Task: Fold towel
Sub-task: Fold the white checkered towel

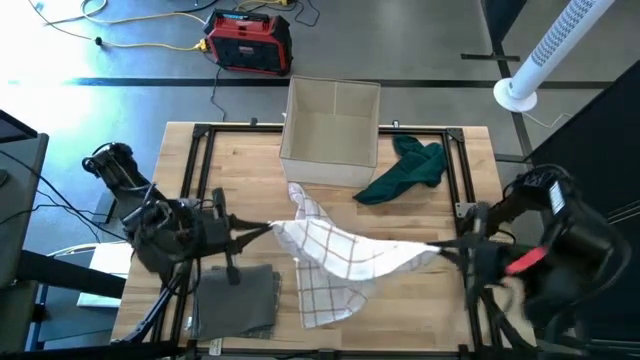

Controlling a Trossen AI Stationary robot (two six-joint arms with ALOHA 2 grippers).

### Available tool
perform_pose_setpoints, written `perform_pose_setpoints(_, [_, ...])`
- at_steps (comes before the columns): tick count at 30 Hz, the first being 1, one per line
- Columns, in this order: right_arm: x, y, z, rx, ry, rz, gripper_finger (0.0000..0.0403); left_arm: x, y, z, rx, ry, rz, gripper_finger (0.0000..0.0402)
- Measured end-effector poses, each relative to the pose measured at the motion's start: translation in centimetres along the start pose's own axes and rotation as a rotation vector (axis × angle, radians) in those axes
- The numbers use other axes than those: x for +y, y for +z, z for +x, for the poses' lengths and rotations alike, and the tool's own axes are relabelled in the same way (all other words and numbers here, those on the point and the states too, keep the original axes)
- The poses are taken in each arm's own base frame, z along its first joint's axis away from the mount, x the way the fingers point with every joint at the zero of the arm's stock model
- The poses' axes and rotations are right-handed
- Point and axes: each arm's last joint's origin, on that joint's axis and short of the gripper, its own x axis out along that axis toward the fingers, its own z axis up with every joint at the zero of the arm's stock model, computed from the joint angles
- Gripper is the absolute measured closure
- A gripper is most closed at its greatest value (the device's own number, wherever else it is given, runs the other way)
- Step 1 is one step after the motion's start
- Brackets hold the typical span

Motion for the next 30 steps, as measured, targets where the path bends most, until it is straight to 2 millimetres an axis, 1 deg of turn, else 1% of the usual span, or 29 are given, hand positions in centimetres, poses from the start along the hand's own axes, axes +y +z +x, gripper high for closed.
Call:
perform_pose_setpoints(6, [-2.1, 1.4, -2.8, -0.128, 0.052, 0.081, 0.0403, 1.0, 3.6, 0.4, -0.290, -0.110, -0.015, 0.0400])
perform_pose_setpoints(7, [-2.1, 1.7, -3.1, -0.149, 0.063, 0.090, 0.0403, 1.1, 4.0, 0.3, -0.344, -0.139, -0.010, 0.0400])
perform_pose_setpoints(9, [-1.6, 2.7, -3.5, -0.199, 0.088, 0.085, 0.0403, 1.1, 4.7, 0.0, -0.438, -0.197, 0.006, 0.0400])
perform_pose_setpoints(13, [-0.4, 5.0, -4.4, -0.326, 0.122, 0.031, 0.0403, 1.4, 5.6, -0.5, -0.585, -0.245, 0.023, 0.0400])
perform_pose_setpoints(18, [0.5, 7.4, -6.0, -0.491, 0.132, -0.072, 0.0403, 1.9, 6.7, -1.2, -0.780, -0.310, 0.029, 0.0400])
perform_pose_setpoints(24, [1.4, 8.8, -7.4, -0.726, 0.213, -0.241, 0.0403, 2.7, 7.7, -2.1, -0.987, -0.323, 0.005, 0.0400])
perform_pose_setpoints(27, [1.9, 9.1, -7.9, -0.842, 0.254, -0.304, 0.0403, 2.9, 7.9, -2.3, -1.041, -0.337, -0.008, 0.0400])
perform_pose_setpoints(30, [2.0, 9.4, -8.8, -0.927, 0.262, -0.332, 0.0403, 2.8, 7.9, -2.4, -1.055, -0.372, -0.031, 0.0400])
